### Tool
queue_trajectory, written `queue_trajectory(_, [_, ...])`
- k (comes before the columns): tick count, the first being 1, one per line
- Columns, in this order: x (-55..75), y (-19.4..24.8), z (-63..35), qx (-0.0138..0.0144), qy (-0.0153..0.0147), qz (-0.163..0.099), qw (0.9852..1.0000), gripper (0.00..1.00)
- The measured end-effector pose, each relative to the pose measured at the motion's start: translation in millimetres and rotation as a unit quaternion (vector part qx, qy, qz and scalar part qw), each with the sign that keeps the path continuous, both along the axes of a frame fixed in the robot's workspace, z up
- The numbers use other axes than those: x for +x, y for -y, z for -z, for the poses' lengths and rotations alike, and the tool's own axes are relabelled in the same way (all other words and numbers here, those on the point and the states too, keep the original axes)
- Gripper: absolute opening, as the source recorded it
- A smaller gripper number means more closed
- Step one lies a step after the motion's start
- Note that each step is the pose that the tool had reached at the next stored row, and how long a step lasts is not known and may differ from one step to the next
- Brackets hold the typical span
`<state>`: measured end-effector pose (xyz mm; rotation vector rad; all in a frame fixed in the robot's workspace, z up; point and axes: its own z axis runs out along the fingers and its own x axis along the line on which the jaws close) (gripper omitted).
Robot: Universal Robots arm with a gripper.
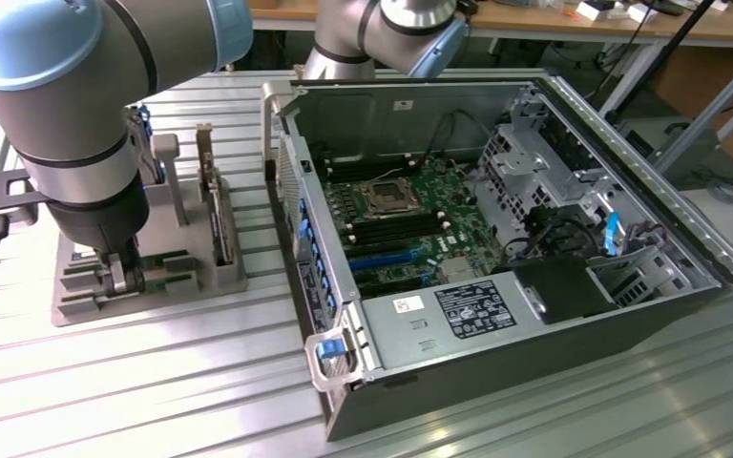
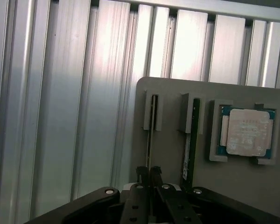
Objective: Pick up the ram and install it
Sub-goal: 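Pick up the ram and move it above insertion slot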
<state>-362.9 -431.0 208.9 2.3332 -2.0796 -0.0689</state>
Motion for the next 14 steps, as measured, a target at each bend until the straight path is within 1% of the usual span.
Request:
queue_trajectory(4, [0.0, 0.0, -2.3, -0.0001, -0.0001, 0.000, 1.0000, 0.13])
queue_trajectory(9, [0.0, 0.0, -11.0, 0.0000, 0.0000, 0.000, 1.0000, 0.13])
queue_trajectory(14, [0.0, 0.0, -14.0, 0.0000, 0.0000, 0.000, 1.0000, 0.13])
